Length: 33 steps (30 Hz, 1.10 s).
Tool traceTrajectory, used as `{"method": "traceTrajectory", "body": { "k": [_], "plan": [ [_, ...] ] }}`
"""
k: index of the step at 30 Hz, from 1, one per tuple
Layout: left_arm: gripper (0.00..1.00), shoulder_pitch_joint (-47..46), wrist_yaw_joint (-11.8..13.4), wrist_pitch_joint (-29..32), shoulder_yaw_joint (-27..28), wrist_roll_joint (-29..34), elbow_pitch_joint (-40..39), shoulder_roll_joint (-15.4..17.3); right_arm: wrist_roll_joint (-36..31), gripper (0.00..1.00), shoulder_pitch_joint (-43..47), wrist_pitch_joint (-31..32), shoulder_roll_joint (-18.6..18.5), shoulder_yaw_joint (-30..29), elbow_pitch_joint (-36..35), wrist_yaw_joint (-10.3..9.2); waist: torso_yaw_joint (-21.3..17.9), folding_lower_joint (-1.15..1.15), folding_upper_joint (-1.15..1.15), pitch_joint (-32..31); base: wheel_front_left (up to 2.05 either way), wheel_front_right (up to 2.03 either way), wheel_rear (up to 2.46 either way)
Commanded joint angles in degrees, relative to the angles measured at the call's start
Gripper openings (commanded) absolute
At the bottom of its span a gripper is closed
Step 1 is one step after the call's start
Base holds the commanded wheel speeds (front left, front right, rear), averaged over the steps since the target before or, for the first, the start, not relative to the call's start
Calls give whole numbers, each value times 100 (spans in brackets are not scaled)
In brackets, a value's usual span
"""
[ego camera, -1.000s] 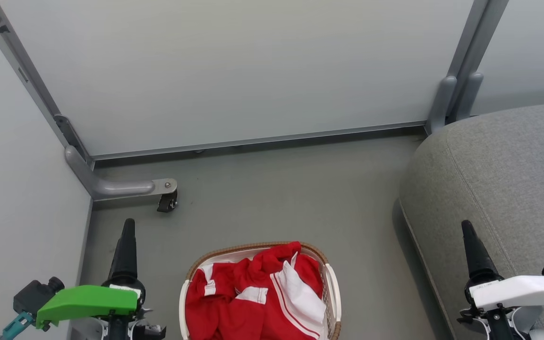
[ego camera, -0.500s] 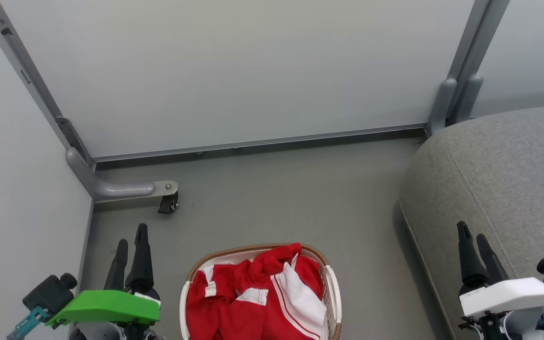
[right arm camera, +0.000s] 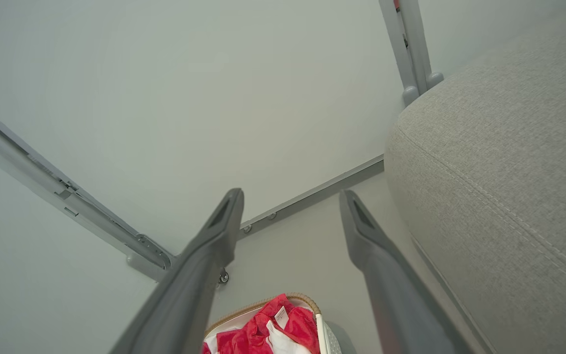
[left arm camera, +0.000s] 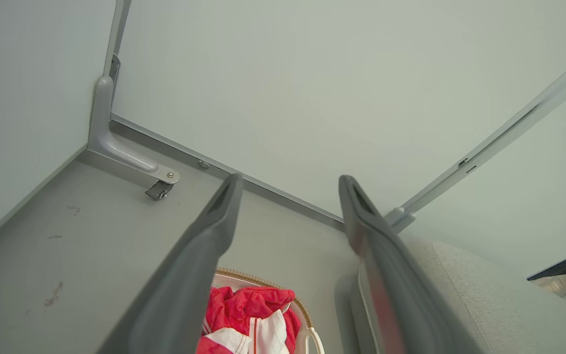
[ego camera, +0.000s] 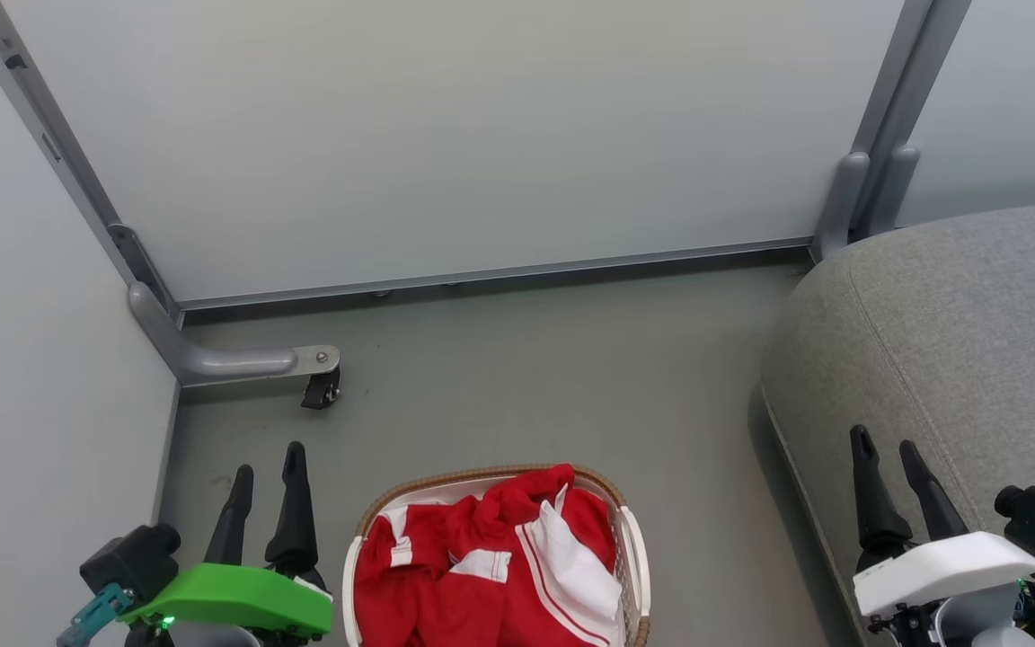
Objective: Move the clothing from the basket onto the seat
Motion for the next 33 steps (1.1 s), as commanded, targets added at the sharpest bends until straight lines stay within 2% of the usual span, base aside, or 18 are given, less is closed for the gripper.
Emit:
{"method": "traceTrajectory", "body": {
  "k": [1, 33],
  "plan": [
    [100, 40, 20, -64, -22, 197, -25, 38, -202, 100, 47, -59, -42, 8, -47, 1, -1, 0, 0, -1, 0, 0, 0],
    [100, 112, 40, -483, -180, 1657, 467, 53, -2006, 100, 136, -489, -61, 69, 77, 2, 49, 0, 0, -2, 0, 0, 0]
  ]
}}
